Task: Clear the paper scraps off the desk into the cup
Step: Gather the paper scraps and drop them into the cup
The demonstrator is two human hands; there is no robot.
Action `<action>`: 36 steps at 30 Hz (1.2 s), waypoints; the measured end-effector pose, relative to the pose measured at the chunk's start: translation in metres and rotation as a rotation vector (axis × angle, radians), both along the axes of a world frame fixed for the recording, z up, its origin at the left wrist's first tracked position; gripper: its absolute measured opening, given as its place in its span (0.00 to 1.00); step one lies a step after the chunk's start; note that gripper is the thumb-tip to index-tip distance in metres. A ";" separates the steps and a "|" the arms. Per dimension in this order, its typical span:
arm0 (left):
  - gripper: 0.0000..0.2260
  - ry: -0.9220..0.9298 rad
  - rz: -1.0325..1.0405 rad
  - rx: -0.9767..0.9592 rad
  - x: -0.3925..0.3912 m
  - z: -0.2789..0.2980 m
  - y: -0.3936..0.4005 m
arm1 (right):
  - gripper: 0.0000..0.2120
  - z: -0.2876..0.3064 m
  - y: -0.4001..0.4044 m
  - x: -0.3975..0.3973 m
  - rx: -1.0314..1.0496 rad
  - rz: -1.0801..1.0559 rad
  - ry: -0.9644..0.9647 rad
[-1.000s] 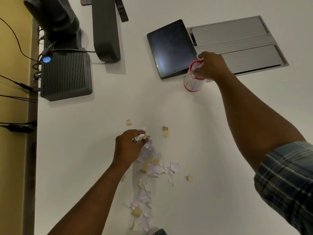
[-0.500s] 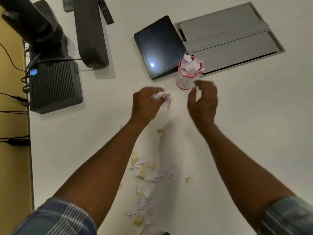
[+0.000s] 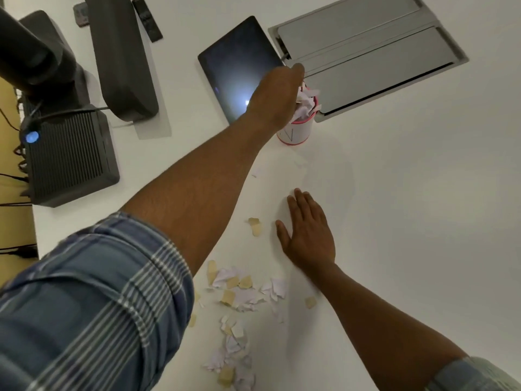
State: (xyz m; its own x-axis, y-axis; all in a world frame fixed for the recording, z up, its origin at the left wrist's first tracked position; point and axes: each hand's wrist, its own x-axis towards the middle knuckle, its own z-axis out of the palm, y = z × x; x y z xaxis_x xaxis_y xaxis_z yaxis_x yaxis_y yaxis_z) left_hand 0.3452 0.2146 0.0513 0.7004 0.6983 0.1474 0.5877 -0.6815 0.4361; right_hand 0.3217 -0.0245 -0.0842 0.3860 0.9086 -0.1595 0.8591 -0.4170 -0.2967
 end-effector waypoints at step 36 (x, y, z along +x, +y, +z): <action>0.21 0.114 0.196 -0.271 -0.039 -0.018 -0.011 | 0.45 -0.002 0.003 -0.002 -0.034 0.105 -0.017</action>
State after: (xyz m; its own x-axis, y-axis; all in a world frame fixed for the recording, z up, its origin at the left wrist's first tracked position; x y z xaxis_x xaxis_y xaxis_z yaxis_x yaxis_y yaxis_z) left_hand 0.3066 0.2038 0.0328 0.5501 0.8244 -0.1332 0.7515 -0.4191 0.5096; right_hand 0.3195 -0.0215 -0.0865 0.2919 0.9384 -0.1851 0.9033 -0.3341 -0.2691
